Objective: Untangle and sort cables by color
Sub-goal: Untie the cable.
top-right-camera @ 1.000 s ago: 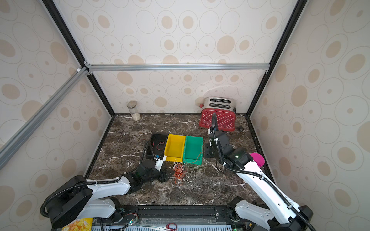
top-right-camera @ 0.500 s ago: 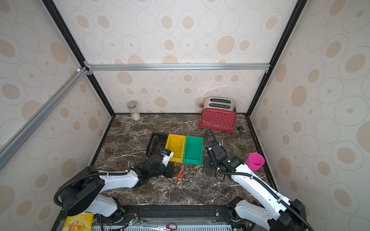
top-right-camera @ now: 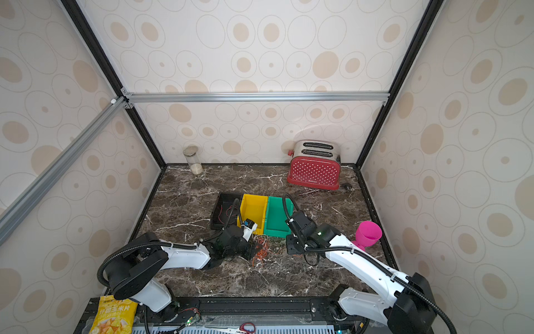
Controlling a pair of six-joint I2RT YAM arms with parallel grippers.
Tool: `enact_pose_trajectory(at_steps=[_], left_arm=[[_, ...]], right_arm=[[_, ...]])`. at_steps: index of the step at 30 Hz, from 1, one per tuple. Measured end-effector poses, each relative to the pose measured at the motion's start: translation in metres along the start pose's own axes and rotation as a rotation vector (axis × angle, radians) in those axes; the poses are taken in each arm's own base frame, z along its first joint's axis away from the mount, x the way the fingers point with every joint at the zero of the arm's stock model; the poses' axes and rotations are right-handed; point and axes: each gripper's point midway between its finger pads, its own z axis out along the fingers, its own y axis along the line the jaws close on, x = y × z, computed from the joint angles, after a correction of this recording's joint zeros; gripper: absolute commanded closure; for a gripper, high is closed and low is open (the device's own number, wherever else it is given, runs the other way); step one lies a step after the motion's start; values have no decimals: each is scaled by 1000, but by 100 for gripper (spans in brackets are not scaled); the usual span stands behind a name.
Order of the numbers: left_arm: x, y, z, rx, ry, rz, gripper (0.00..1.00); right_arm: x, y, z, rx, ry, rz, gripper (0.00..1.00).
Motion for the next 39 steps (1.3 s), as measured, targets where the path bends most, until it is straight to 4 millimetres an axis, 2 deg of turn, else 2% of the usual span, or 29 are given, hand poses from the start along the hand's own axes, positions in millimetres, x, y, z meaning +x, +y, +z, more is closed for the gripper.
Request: enact_pose_trajectory(at_steps=[2, 5, 7, 10, 15, 23, 32, 35, 39], left_arm=[[0, 1, 0, -5, -2, 3, 71], [0, 2, -1, -11, -3, 7, 84], [-2, 2, -5, -17, -14, 8, 91], [-5, 5, -13, -32, -39, 10, 96], [-5, 14, -23, -83, -60, 9, 100], [7, 37, -37, -180, -59, -7, 100], [11, 57, -44, -264, -56, -40, 100], [12, 58, -45, -265, -52, -42, 100], [11, 52, -48, -234, -59, -33, 100]], right_arm=[[-8, 8, -2, 3, -9, -27, 49], [-17, 12, -4, 30, -18, -50, 42], [-18, 8, -4, 54, -23, -57, 40], [-16, 1, -4, 91, -17, -59, 39], [-11, -11, -4, 116, -23, -38, 41], [-5, -64, -9, 242, -42, 96, 39], [-1, -97, -24, 372, -68, 143, 37], [-4, -92, -27, 333, -87, 144, 40], [-10, -59, -19, 146, -105, 120, 42]])
